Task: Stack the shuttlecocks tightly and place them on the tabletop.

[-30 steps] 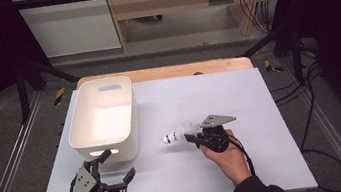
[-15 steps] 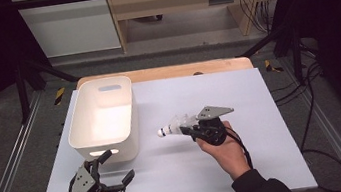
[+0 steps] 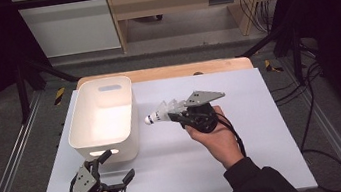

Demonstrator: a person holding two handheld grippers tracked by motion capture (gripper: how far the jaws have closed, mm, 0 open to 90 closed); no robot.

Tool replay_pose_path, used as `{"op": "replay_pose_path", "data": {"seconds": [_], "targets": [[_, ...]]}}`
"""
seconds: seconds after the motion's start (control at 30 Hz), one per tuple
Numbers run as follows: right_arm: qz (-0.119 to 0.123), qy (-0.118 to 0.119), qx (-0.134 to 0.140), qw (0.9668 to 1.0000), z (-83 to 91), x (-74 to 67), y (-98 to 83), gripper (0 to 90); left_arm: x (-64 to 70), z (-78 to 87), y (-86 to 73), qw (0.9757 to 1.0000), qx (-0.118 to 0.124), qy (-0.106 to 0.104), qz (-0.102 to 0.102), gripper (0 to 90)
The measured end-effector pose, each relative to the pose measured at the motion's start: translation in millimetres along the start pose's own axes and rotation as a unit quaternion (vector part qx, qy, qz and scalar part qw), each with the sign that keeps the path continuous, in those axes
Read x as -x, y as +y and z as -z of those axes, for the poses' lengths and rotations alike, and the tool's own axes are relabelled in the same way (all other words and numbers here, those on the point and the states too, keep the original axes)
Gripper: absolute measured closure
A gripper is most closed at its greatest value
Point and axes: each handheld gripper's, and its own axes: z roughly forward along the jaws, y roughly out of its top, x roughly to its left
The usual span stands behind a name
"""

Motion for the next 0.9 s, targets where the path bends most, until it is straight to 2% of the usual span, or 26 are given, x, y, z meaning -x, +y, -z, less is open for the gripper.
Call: {"op": "replay_pose_path", "data": {"seconds": [0.07,0.1,0.2,0.3,0.43,0.8,0.9], "targets": [[0.011,0.0,0.001,0.9999,-2.0,-4.2,7.0,88.1,0.7,-0.1,0.7,1.0,0.0,-0.004,-0.007,3.3],[0.016,-0.001,0.001,0.9999,-3.2,-5.6,10.0,88.1,0.6,-1.4,-0.7,1.0,-0.002,-0.003,-0.004,3.3],[0.014,0.001,0.006,0.9999,-6.6,-8.5,19.1,88.2,0.2,-2.7,-1.1,1.0,-0.005,-0.001,-0.003,3.3],[0.026,0.0,0.005,0.9996,-10.8,-13.8,27.9,88.2,1.2,-0.5,0.4,1.0,-0.001,-0.004,-0.006,3.3],[0.026,0.0,0.014,0.9996,-12.6,-16.8,35.1,88.3,0.3,-1.1,-0.8,1.0,-0.003,0.0,-0.001,3.3],[0.039,0.001,0.029,0.9988,-14.5,-23.9,53.8,88.4,1.5,-1.4,0.3,1.0,-0.001,-0.003,-0.006,3.3],[0.04,0.005,0.031,0.9987,-17.2,-27.0,56.7,88.4,0.7,-2.0,-0.6,1.0,-0.003,0.0,-0.002,3.3]]}}
